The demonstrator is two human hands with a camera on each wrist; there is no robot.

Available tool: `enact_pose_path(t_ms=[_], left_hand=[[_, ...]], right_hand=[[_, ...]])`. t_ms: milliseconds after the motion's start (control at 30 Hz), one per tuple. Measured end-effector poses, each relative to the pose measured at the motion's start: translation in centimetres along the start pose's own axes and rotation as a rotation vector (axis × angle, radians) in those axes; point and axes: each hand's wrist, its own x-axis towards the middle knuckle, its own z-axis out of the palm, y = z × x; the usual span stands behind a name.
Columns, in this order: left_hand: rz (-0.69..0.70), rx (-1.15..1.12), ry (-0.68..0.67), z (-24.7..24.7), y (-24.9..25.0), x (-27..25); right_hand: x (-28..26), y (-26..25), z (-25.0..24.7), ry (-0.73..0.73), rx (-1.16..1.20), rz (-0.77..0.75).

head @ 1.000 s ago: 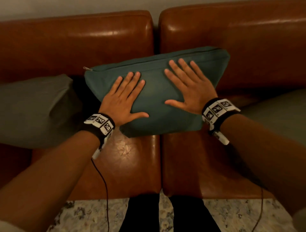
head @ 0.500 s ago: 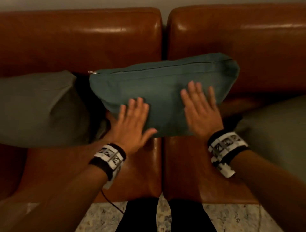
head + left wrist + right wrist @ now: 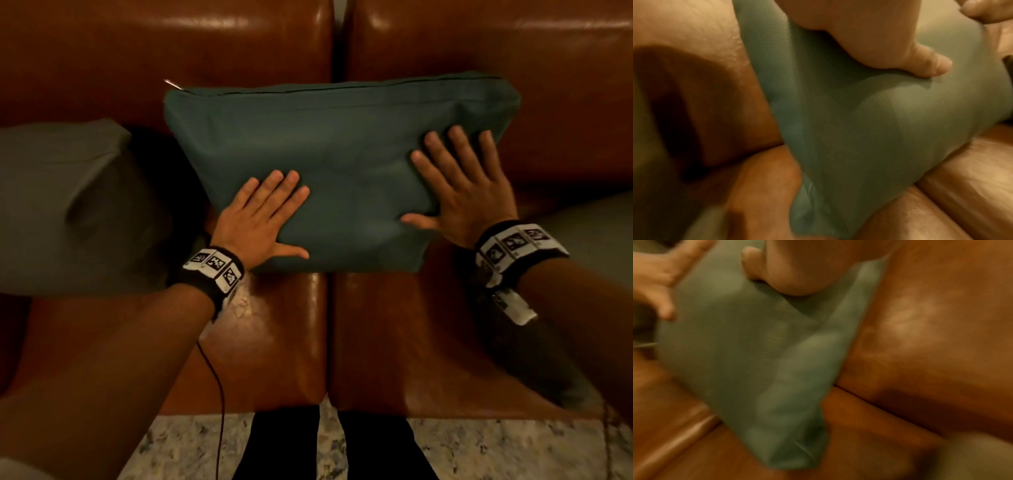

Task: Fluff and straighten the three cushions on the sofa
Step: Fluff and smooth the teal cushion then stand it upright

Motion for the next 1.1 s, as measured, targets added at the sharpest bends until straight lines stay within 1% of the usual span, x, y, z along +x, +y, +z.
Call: enact_pose_path(t_ms=[100,167,267,333,400,467,500,533,567,600,700,733,800,867,900,1000,1067,1100], left_hand=[[-0.082,0.008,0.022,0.4,0.1,-1.3],[-0.156,-0.017,0.033,0.4,0.1,-2.3],[-0.359,-0.083,-0.024,-0.1,0.5,-4.0],[-0.461,-0.146,-0.079,-0.5,0.8,-5.2],[-0.584,-0.271,-0.094,-1.2,1.1,-6.2],[-0.755,-0.412,-0.048,-2.0,0.9,-6.4],[-0.804,-0.456,-0.009,-2.6,0.7,-6.2],[-0.808,-0.466,0.023,-3.1,0.4,-5.8],[-0.765,-0.447,0.042,-3.7,0.3,-5.2],[-0.671,-0.419,0.048,-4.1,0.2,-4.3],[-0.269,-0.305,0.058,-4.5,0.8,-0.7],[-0.182,-0.25,0.057,-4.4,0.9,0.5],[-0.089,-0.155,0.043,-4.2,-0.2,2.1],[-0.088,-0.142,0.022,-4.2,-2.4,2.5],[-0.126,-0.158,-0.001,-4.2,-3.6,2.5],[-0.245,-0.202,-0.102,-4.5,-6.0,1.7],[-0.281,-0.214,-0.134,-4.9,-6.7,1.4],[-0.322,-0.241,-0.142,-5.2,-7.0,1.3]], right_hand=[[-2.4,3.6,-0.6,-0.142,-0.025,0.093],[-4.1,5.3,-0.9,-0.227,0.014,0.126],[-5.5,6.3,-2.0,-0.314,0.11,0.197],[-5.2,6.1,-3.1,-0.269,0.167,0.254],[-4.0,5.2,-4.2,-0.142,0.256,0.306],[-1.8,3.8,-5.6,-0.003,0.326,0.308],[-0.5,3.0,-6.2,0.06,0.315,0.27],[1.0,1.9,-6.8,0.111,0.295,0.21],[2.6,0.4,-7.3,0.142,0.286,0.139],[4.1,-1.3,-7.7,0.147,0.287,0.07],[6.8,-6.3,-7.2,0.052,0.246,-0.1],[7.1,-7.2,-6.5,0.016,0.221,-0.119],[7.3,-6.9,-5.1,-0.035,0.198,-0.087],[7.5,-5.3,-4.2,-0.065,0.194,-0.011],[7.5,-4.6,-4.0,-0.087,0.197,0.009],[7.5,-3.5,-3.7,-0.153,0.233,0.002],[7.5,-3.3,-3.7,-0.196,0.256,0.017],[7.5,-3.3,-3.9,-0.213,0.263,0.042]])
